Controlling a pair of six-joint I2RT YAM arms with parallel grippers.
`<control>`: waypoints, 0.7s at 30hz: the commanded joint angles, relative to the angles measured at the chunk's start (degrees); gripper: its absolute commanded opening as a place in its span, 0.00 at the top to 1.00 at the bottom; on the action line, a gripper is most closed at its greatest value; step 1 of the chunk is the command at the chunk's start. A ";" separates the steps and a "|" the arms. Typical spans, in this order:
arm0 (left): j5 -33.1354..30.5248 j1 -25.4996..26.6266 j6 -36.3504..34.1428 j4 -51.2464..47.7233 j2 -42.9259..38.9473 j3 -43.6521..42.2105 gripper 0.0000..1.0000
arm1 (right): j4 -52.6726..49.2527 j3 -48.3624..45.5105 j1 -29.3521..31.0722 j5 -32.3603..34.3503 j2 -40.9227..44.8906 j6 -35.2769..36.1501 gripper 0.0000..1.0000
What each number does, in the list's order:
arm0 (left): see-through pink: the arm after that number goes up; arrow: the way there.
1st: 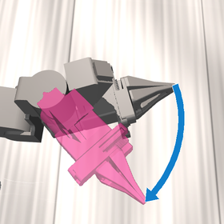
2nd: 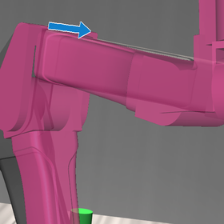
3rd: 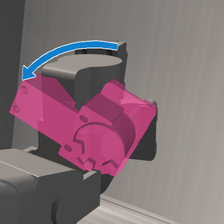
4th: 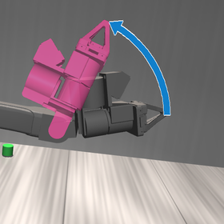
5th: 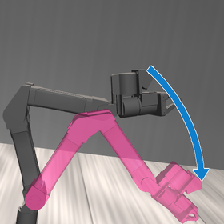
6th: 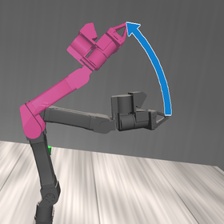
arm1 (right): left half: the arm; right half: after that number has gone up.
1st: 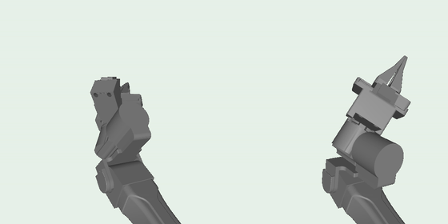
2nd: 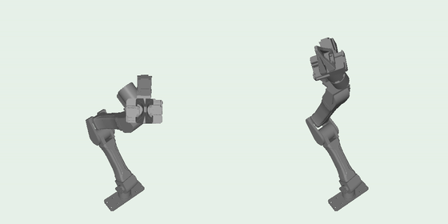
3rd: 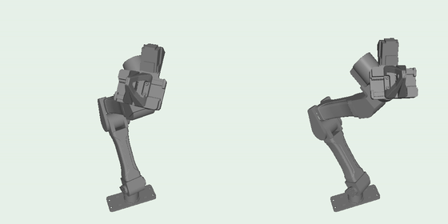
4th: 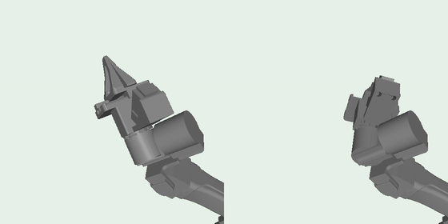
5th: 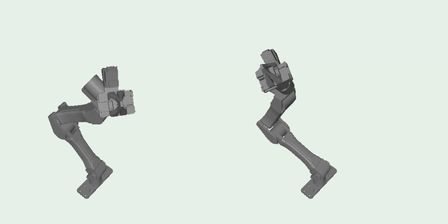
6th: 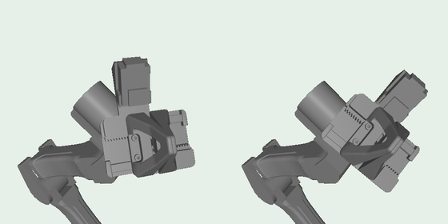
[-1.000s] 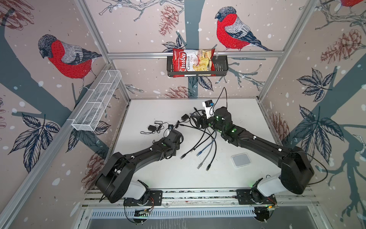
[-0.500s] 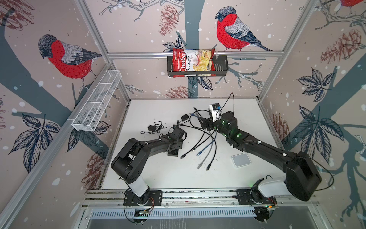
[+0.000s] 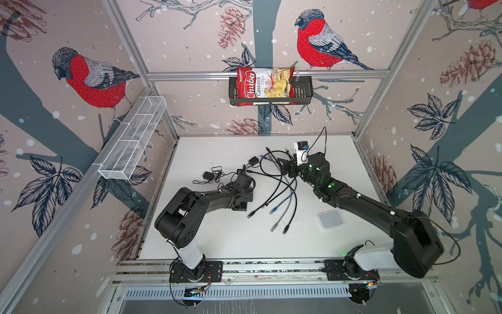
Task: Insert the plug into the switch port
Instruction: 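Release the plug and raise the right gripper while the left lowers the switch, then move the open right gripper to the black ethernet cable and grasp it near its plug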
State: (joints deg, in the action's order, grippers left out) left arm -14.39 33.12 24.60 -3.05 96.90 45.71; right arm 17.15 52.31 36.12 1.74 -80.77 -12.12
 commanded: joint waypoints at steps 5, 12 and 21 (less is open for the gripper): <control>1.47 -0.01 -1.84 -4.97 -2.17 -1.64 0.03 | -12.68 7.78 -1.68 5.73 -7.13 -2.76 0.11; 0.41 0.01 -2.57 -2.48 -8.10 -2.94 0.03 | -18.17 13.14 -3.33 3.18 -15.72 -6.18 0.17; 2.34 0.01 -5.85 3.93 -24.45 -10.20 0.03 | -21.91 20.06 -3.34 0.20 -25.57 -8.26 0.40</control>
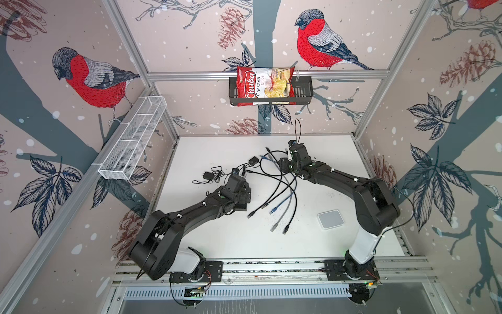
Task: Insert the plug into the switch port
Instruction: 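Move the open right gripper to the black ethernet cable and grasp it near its plug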
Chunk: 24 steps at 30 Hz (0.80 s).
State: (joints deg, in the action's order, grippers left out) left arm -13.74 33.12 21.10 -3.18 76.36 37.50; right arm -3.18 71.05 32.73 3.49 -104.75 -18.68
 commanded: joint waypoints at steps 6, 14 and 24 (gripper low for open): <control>7.94 0.08 -6.08 9.22 -15.32 -9.97 0.03 | -4.35 5.63 0.27 -2.54 -7.83 -2.65 0.51; 5.63 0.03 -6.70 13.56 -27.25 -17.68 0.03 | -4.97 9.29 0.23 -0.83 -13.18 -4.33 0.62; 4.77 0.08 -6.89 13.68 -26.85 -17.64 0.03 | -6.88 13.13 0.25 2.31 -17.75 -5.14 0.71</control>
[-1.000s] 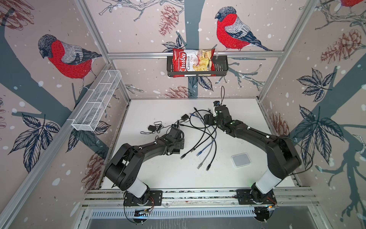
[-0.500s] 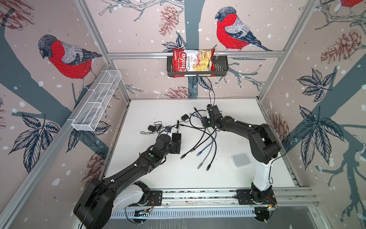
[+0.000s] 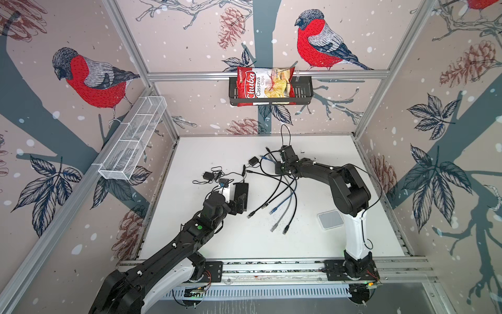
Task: Insert the plug into the switch port
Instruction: 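Move the open right gripper to the black ethernet cable and grasp it near its plug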
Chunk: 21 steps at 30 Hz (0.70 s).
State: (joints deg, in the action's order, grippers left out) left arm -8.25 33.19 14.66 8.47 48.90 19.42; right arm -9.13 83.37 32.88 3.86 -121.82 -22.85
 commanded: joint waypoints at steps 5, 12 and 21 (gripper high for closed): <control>-0.68 0.02 -0.70 2.34 1.81 0.53 0.03 | -1.30 1.88 -0.01 2.59 -2.08 -0.68 0.75; -2.18 0.03 -0.17 1.68 1.98 0.76 0.02 | -0.38 2.32 -0.01 2.95 -2.70 -1.34 0.96; -2.60 0.03 -0.03 0.73 3.47 2.11 0.02 | 4.86 -3.60 -0.69 1.03 4.81 -3.08 0.99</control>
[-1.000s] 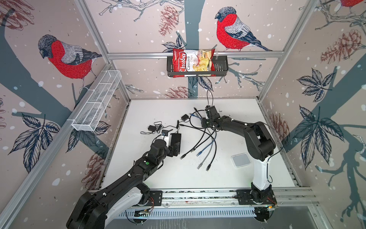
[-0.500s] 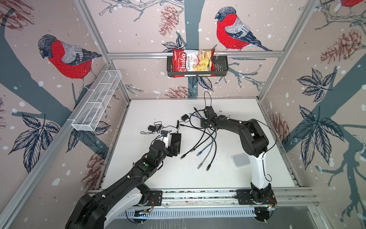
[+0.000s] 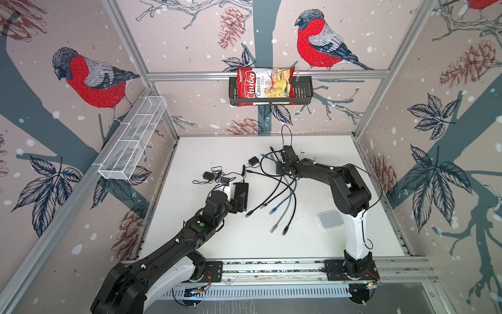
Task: Insert the plug into the switch port
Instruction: 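Move the open right gripper to the black ethernet cable and grasp it near its plug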
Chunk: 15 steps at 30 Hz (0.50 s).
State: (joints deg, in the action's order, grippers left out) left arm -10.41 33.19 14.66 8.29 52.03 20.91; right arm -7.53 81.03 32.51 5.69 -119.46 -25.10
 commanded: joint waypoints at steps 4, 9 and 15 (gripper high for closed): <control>-0.59 0.02 -0.11 1.11 1.05 0.56 0.03 | 3.58 -4.46 -0.95 -1.50 6.76 -0.57 0.99; -0.94 -0.02 0.13 2.09 1.45 0.33 0.02 | 6.67 -12.79 -3.57 0.47 13.35 -3.61 0.99; -0.79 0.03 0.12 3.00 2.86 0.92 0.03 | 10.51 -24.17 -7.90 2.32 21.36 -8.65 0.99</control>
State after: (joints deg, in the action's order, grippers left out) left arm -10.76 33.19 14.68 8.71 54.41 21.15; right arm -0.40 59.55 25.47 6.46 -100.29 -30.44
